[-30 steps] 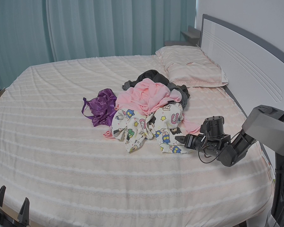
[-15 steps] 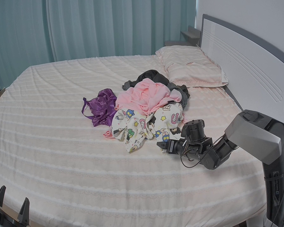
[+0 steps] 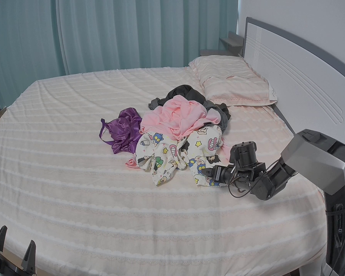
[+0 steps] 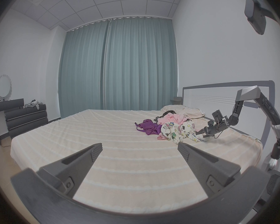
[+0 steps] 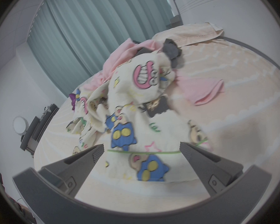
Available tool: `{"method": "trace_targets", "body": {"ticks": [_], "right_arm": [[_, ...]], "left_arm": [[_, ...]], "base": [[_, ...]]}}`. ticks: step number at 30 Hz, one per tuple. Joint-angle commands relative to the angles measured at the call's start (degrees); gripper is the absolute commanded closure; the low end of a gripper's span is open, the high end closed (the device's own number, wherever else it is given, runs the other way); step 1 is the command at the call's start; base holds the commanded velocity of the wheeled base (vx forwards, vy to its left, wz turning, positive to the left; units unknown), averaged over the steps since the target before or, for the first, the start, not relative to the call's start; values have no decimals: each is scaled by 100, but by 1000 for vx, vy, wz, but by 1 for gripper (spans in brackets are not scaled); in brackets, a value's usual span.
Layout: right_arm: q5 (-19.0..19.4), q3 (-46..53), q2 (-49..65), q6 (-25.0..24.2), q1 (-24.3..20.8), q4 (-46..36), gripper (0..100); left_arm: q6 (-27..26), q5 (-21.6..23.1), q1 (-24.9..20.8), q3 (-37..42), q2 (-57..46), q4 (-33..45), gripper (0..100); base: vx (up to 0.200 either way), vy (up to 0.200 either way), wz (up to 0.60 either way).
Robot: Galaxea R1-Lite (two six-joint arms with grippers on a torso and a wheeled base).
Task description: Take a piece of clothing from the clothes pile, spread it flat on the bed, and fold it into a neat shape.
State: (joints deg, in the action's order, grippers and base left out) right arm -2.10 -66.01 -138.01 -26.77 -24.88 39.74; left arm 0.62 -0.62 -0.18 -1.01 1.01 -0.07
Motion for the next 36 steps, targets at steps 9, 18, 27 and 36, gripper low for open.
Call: {"method": "trace_targets", "body": {"ticks": [9,18,27,36], "right_arm": [[-10,132,152,84,634,-195,0],[16,-61,-51,84,291,-195,0],[-1,-579,-367,32,-228,-406,0],[-203,-1089,-569,49,-465,-863,100]], "left_arm": [[-1,1,1,101,-101,-1,0],[-1,1,1,101,-101,-1,0],[8,1,1,101,-101,-1,0],[-1,1,1,101,-101,-1,0]], "base": [[0,0,0],[0,0,0],[0,0,0],[0,0,0]]}}
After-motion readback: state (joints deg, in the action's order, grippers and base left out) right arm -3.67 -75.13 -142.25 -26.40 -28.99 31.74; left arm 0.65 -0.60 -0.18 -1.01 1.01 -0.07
